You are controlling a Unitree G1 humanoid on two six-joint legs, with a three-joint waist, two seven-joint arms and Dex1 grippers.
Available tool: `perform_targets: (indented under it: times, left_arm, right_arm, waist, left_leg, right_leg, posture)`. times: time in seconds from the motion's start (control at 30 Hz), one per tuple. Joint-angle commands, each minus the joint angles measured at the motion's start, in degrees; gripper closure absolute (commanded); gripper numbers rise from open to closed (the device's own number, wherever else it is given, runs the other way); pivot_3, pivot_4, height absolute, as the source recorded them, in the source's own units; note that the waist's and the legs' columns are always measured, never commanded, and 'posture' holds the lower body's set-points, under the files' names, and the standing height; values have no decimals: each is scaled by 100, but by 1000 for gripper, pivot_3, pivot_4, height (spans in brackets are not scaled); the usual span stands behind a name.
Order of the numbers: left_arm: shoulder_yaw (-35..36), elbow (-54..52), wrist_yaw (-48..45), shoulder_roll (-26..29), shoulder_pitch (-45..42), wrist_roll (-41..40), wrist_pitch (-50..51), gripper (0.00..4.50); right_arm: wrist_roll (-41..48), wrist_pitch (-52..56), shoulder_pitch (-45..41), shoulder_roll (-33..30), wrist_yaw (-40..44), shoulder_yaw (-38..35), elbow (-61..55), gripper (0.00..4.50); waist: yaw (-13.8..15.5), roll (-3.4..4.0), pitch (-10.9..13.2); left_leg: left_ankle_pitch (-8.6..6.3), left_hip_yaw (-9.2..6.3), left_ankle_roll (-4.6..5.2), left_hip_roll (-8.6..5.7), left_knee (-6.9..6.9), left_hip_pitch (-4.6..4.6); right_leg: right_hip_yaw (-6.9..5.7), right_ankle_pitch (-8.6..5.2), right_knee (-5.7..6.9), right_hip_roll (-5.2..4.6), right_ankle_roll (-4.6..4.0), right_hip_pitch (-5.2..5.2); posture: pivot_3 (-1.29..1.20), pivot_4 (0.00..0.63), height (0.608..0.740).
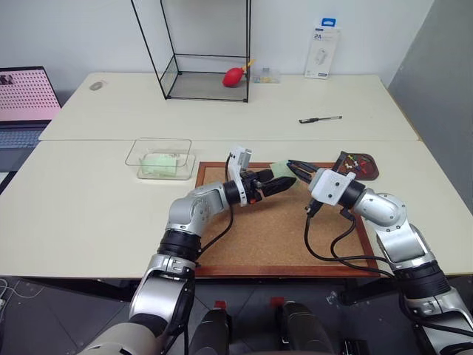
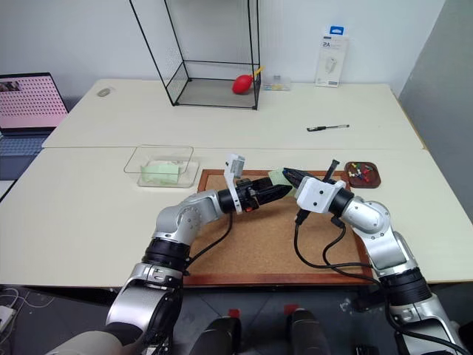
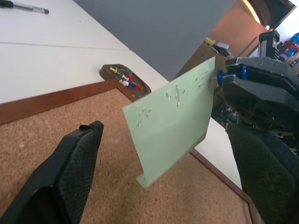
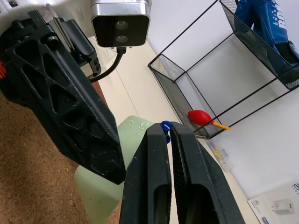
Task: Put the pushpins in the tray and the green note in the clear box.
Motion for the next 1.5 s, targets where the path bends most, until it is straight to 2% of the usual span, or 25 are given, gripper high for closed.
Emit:
perform_targets:
  times: [0.03,0.27,0.7,0.9,1.27,1.5]
  left_arm:
    - [94,-8,-122,-49,-151,-15,-142,481]
    - [134,-205,-203,-13,-44,-108,-25,1713]
    - [167,-309,-192,-15,57,-82,41,4328]
    - [200,-225,-54,10,74,16,-48,4328]
    - [280,-97,250,7,114,215,-245,4328]
    - [369,-201,329,22,185,176,-217,4328]
  right_arm:
    - [87,6,-83,34,-51,-120,-265,4500]
    - [111,31,-96,57,-50,-102,-258,4500]
    - [254,198,-51,220,-45,-143,-298,4500]
    - [640,655,21,397,-56,-268,-509,4500]
    - [2380,2958,156,825,-203,-1008,-1526,4500]
    - [2336,3379,228,408,-437,-1611,-1342,4500]
  waist:
    - [-1,0,0]
    - [-1,0,0]
    - [-1,0,0]
    - [-2,0,0]
    - [1,0,0]
    - [9,0,0]
  left_leg:
    - [0,0,0,0,0,0]
    - [0,0,0,0,0,0]
    - [0,-1,0,0,0,1]
    - [0,-1,0,0,0,1]
    - [0,-4,0,1,0,0]
    - [-1,-4,1,0,1,-2]
  right_leg:
    - [0,0,0,0,0,0]
    - [0,0,0,0,0,0]
    - [0,0,1,0,0,0]
    - [0,0,1,0,0,0]
    - [-2,0,1,0,0,0]
    - [-3,0,1,0,0,0]
  posture:
    - [0,150,740]
    - [0,150,740]
    - [0,150,740]
    - [0,150,740]
    - [0,150,740]
    - [0,150,740]
